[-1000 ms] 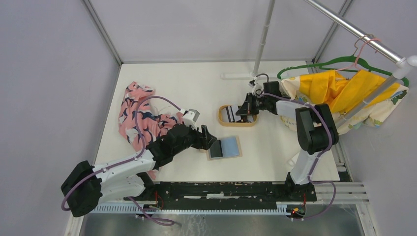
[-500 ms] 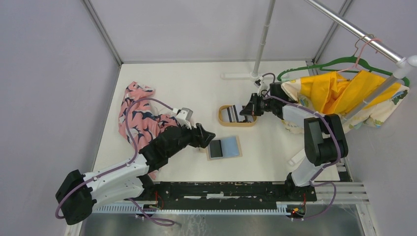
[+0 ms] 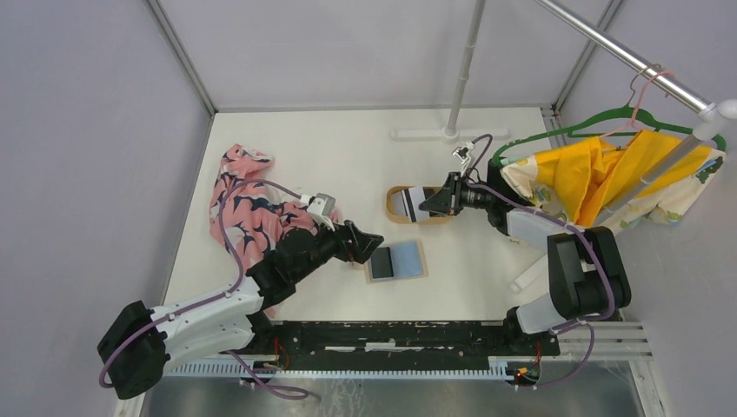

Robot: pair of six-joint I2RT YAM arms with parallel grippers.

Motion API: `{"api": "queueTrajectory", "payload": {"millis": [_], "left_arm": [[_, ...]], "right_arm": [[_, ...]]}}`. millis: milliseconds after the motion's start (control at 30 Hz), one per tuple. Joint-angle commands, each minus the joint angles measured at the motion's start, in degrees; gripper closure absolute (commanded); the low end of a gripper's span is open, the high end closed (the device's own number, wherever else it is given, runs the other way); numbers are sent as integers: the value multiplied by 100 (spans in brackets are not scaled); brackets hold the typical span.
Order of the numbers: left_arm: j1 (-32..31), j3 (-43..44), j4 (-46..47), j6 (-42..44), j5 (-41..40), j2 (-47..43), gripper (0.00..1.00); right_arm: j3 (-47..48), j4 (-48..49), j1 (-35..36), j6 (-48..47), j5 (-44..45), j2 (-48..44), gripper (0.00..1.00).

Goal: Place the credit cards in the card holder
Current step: Pick up the credit card from the storage box, then insert the credit card into the card holder.

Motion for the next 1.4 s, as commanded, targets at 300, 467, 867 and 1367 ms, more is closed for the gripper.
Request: {"api": "queueTrajectory", "payload": {"millis": [300, 467, 867, 1367], "left_arm": [[439, -524, 2536, -698, 1267, 448, 7], [653, -484, 3293, -916, 1738, 934, 8], [750, -218, 3596, -936, 2240, 1347, 38], [773, 10, 3502, -768, 2839, 1643, 95]], "right_arm": [[-786, 2564, 473, 755, -1479, -609, 100], [-763, 2583, 838, 640, -1607, -649, 100], [-697, 2576, 1183, 575, -1801, -655, 100], [-628, 2278, 1323, 222, -1925, -621, 100]]}}
